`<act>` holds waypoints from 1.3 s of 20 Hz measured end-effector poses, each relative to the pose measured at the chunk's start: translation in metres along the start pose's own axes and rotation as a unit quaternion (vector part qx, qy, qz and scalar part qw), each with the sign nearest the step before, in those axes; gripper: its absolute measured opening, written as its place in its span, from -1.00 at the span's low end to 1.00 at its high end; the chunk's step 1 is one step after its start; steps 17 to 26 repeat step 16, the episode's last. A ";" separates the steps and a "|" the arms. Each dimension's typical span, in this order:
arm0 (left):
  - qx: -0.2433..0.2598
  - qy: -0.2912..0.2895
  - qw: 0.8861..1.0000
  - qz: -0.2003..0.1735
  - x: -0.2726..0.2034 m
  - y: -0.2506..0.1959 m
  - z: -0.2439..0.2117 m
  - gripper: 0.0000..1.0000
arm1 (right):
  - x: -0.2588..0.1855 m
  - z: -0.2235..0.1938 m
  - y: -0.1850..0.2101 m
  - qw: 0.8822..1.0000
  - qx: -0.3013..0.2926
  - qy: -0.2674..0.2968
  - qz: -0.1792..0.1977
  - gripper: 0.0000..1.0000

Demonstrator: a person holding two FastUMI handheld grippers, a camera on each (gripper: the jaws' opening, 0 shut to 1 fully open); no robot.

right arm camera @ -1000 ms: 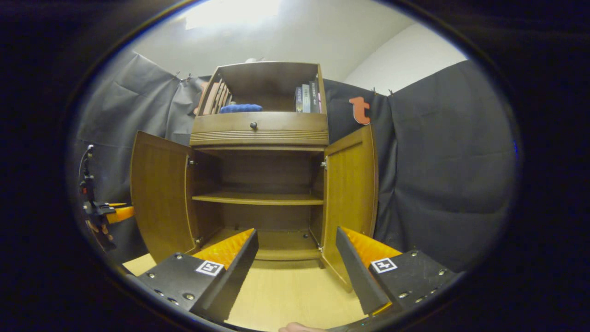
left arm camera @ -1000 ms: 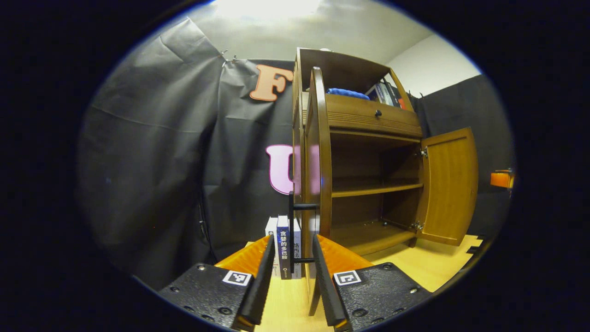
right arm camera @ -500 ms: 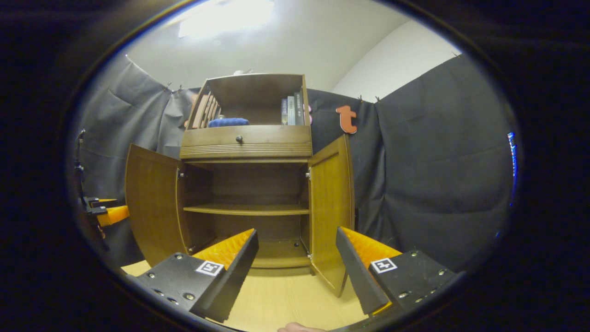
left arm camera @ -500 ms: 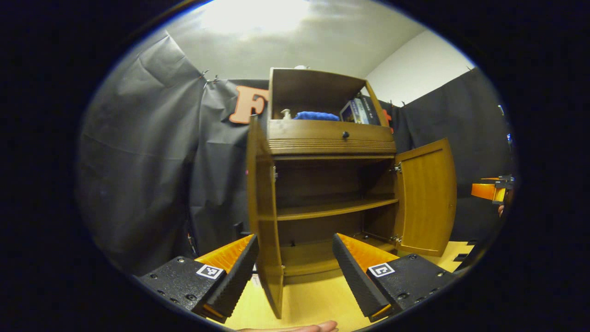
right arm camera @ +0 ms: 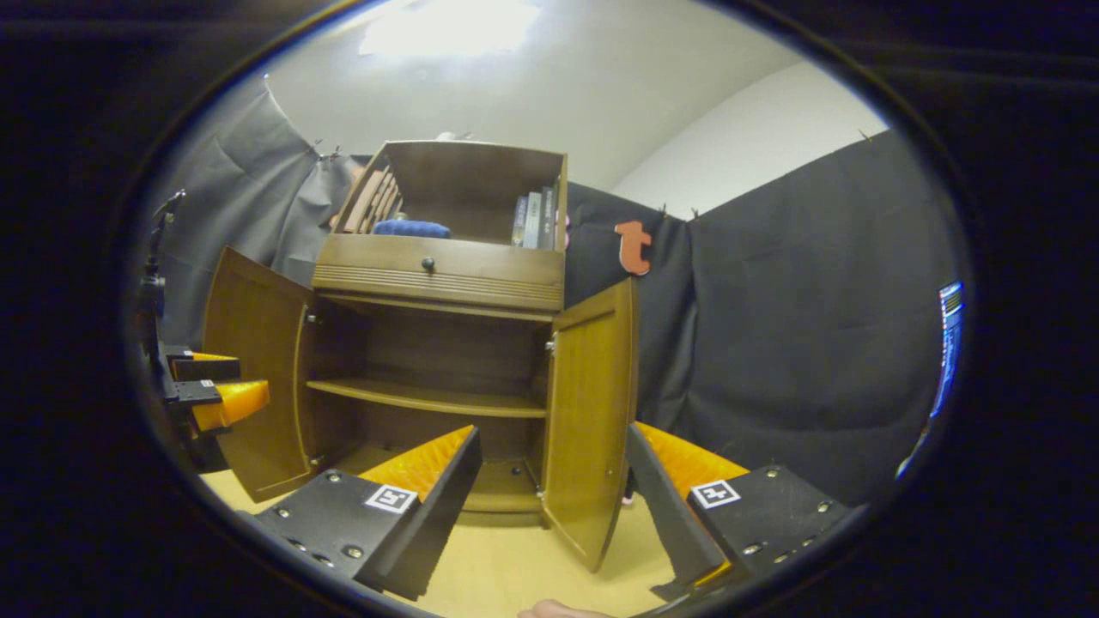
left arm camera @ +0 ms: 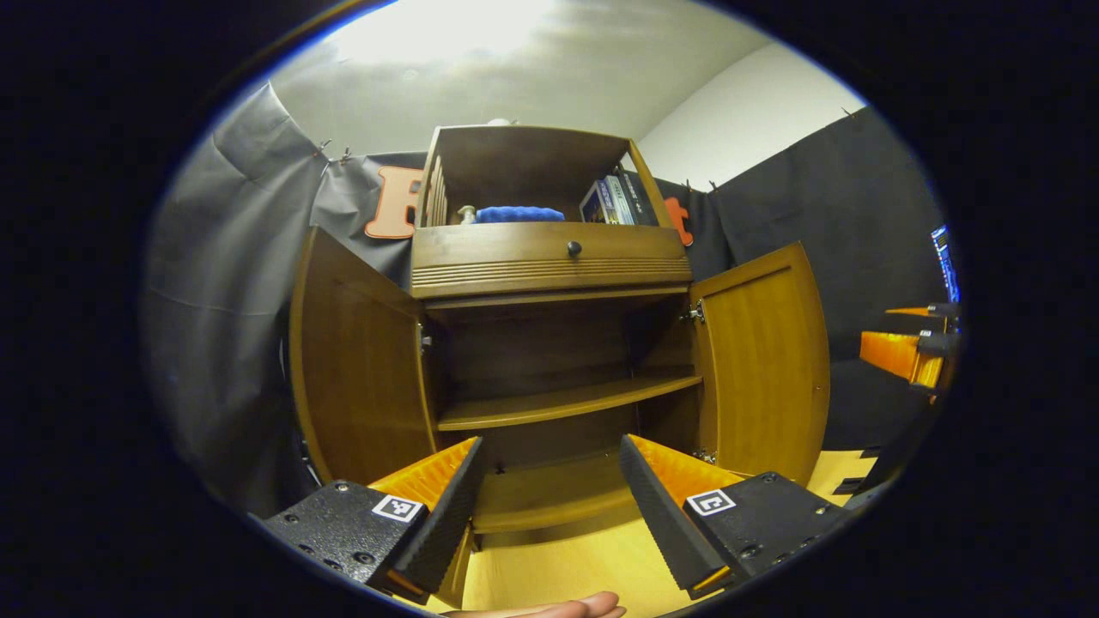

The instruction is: Open the right door of the double-door shoe cabinet with the right hand, and open the left door with the left hand.

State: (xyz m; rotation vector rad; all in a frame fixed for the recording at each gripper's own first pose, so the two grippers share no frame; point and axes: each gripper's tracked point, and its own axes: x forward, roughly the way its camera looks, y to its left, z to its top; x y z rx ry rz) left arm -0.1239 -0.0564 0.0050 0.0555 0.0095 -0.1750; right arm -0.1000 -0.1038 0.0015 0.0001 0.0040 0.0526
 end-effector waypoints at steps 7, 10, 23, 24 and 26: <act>-0.017 0.017 0.999 0.026 0.063 0.006 -0.026 0.92 | 0.046 -0.007 0.031 1.000 0.001 0.009 0.011 0.94; -0.023 0.040 0.998 0.038 0.088 0.013 -0.047 0.86 | 0.070 -0.029 0.047 0.999 0.002 0.039 0.017 0.94; 0.005 0.031 0.999 0.030 0.110 0.010 -0.052 0.99 | 0.112 -0.059 0.095 0.996 0.025 0.068 0.054 1.00; 0.005 0.031 0.999 0.030 0.110 0.010 -0.052 0.99 | 0.112 -0.059 0.095 0.996 0.025 0.068 0.054 1.00; 0.005 0.031 0.999 0.030 0.110 0.010 -0.052 0.99 | 0.112 -0.059 0.095 0.996 0.025 0.068 0.054 1.00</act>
